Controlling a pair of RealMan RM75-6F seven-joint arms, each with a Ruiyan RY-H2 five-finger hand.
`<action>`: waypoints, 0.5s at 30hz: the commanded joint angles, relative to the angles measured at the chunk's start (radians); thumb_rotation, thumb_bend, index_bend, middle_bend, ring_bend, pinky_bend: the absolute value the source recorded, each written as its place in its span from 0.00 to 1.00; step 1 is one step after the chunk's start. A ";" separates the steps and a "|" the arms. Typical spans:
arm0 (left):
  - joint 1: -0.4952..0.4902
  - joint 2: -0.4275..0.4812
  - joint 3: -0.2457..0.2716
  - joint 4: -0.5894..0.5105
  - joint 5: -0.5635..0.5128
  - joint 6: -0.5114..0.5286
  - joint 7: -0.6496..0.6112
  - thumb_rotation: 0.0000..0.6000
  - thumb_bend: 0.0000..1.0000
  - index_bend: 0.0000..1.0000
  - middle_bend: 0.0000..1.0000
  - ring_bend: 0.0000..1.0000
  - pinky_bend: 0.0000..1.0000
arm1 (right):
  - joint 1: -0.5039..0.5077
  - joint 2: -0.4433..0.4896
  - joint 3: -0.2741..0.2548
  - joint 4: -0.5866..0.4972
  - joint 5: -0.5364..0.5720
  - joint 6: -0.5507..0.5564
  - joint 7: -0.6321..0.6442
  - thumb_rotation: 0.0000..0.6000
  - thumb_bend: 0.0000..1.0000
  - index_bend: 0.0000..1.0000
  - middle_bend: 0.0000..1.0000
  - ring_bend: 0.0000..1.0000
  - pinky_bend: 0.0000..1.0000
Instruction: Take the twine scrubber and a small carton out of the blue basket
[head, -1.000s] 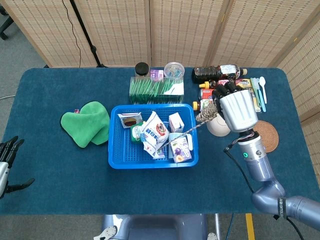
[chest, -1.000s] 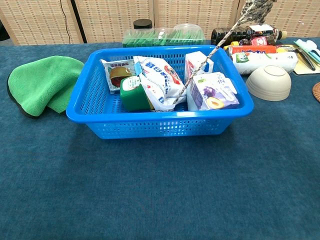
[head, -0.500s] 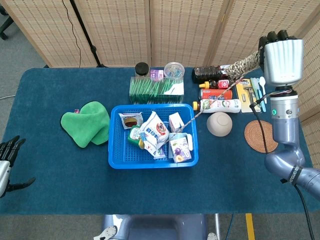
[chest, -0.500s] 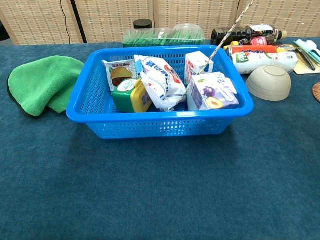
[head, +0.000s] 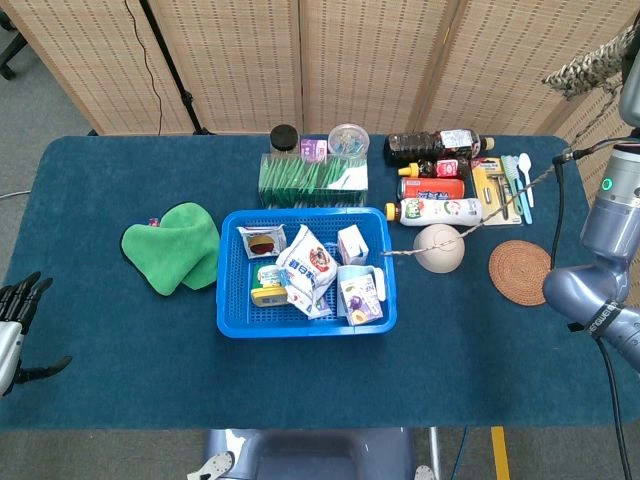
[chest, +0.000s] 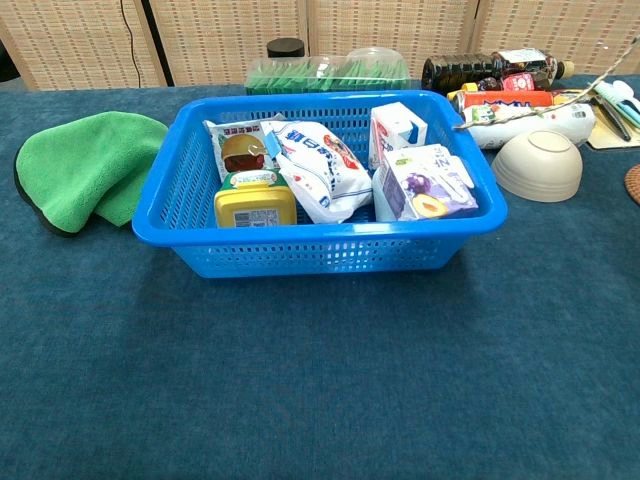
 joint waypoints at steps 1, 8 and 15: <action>-0.001 -0.001 0.000 -0.002 -0.001 -0.002 0.004 1.00 0.00 0.00 0.00 0.00 0.00 | -0.004 0.006 -0.005 -0.014 0.001 0.001 0.016 1.00 0.71 0.62 0.54 0.48 0.72; -0.001 -0.003 0.002 -0.003 0.002 -0.001 0.011 1.00 0.00 0.00 0.00 0.00 0.00 | -0.016 -0.010 -0.046 -0.028 0.001 -0.005 0.029 1.00 0.72 0.62 0.54 0.48 0.72; -0.005 -0.004 0.002 -0.004 -0.003 -0.009 0.018 1.00 0.00 0.00 0.00 0.00 0.00 | -0.050 -0.045 -0.104 -0.093 0.009 -0.041 0.087 1.00 0.72 0.63 0.55 0.49 0.72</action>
